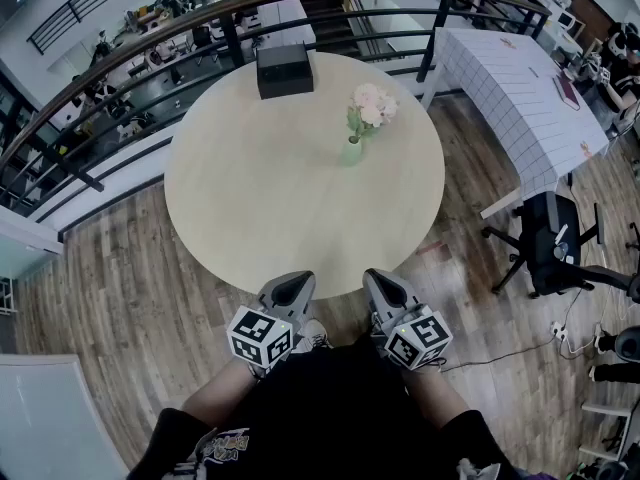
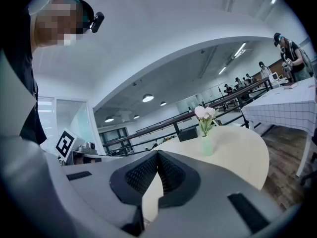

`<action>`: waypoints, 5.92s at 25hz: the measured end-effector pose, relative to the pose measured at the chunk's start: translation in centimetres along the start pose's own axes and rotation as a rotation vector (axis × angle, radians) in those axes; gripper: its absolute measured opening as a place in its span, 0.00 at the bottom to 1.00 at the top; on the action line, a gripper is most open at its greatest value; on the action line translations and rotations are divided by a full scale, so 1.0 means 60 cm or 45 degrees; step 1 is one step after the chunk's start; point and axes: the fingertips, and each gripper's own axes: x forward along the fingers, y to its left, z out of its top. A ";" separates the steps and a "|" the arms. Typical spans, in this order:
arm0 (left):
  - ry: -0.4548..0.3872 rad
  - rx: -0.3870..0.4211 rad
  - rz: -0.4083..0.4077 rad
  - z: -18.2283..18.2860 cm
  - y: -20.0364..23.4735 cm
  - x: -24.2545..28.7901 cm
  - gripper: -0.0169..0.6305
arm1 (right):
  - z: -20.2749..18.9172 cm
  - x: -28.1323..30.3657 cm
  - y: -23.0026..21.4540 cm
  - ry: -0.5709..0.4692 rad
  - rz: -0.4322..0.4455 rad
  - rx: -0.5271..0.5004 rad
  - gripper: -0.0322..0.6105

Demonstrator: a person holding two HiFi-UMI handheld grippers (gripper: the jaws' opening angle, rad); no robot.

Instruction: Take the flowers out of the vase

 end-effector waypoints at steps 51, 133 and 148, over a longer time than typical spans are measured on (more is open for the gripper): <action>-0.009 0.007 -0.011 0.030 0.048 0.027 0.04 | 0.055 0.058 -0.046 -0.064 -0.048 -0.007 0.08; 0.064 0.292 0.259 0.042 0.314 0.610 0.43 | 0.025 0.493 -0.427 0.235 0.253 -0.015 0.38; 0.075 0.280 0.270 0.037 0.315 0.608 0.42 | 0.040 0.491 -0.416 0.181 0.262 -0.147 0.24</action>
